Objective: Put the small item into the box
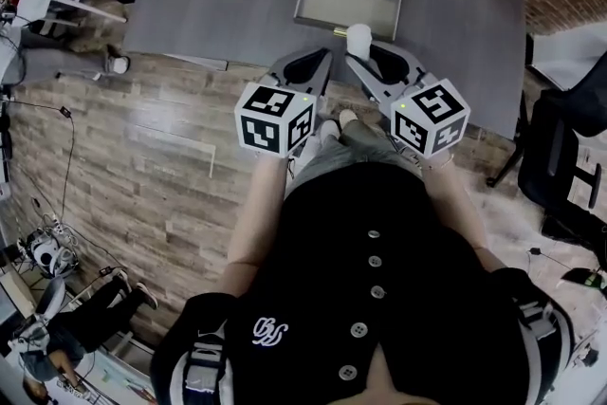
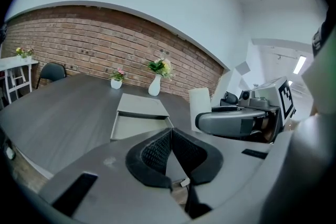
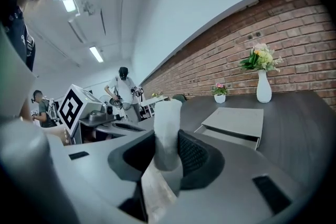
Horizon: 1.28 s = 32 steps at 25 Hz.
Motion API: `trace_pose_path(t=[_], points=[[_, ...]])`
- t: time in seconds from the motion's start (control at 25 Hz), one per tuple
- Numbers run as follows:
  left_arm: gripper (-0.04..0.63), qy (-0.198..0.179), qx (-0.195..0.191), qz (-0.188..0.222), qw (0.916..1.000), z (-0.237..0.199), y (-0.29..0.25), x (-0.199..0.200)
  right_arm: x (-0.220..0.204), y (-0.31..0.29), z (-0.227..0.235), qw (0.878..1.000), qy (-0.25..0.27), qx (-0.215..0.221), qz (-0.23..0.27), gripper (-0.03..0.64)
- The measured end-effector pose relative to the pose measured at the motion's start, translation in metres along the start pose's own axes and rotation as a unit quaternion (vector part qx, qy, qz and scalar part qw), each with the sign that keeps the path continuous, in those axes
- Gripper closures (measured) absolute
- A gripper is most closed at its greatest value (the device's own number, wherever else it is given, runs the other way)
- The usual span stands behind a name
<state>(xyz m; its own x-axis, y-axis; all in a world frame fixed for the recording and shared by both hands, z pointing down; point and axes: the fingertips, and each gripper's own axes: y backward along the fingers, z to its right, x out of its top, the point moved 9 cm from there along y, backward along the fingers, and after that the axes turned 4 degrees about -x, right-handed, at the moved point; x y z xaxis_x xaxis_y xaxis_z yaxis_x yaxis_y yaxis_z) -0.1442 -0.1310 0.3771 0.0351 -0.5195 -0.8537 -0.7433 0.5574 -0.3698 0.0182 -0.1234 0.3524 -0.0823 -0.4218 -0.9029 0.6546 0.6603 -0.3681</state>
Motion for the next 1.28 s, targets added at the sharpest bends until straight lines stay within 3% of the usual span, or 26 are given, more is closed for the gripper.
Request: trace_pose_path(t=[0.44,0.6,0.84,1.04,1.28], points=[[0.581,0.021,0.003,0.007,0.9998,-0.009,-0.025,0.011,0.009,-0.012,0.032,0.999,0.020,0.004,-0.026,0.486],[0.581,0.027,0.010,0.006,0.9996,-0.021,-0.036,0.006,0.010,-0.028,0.051,0.996,0.053,-0.005,-0.064,0.486],[0.580,0.051,0.020,0.002,0.9985,-0.039,-0.054,-0.001,0.012,-0.065,0.081,0.981,0.136,-0.016,-0.137,0.486],[0.580,0.095,0.026,0.009,0.9951,-0.057,-0.067,-0.015,-0.003,-0.098,0.112,0.977,0.134,-0.020,-0.163,0.486],[0.581,0.113,0.045,0.003,0.9926,-0.076,-0.075,-0.026,-0.023,-0.140,0.137,0.956,0.171,-0.014,-0.236,0.486]])
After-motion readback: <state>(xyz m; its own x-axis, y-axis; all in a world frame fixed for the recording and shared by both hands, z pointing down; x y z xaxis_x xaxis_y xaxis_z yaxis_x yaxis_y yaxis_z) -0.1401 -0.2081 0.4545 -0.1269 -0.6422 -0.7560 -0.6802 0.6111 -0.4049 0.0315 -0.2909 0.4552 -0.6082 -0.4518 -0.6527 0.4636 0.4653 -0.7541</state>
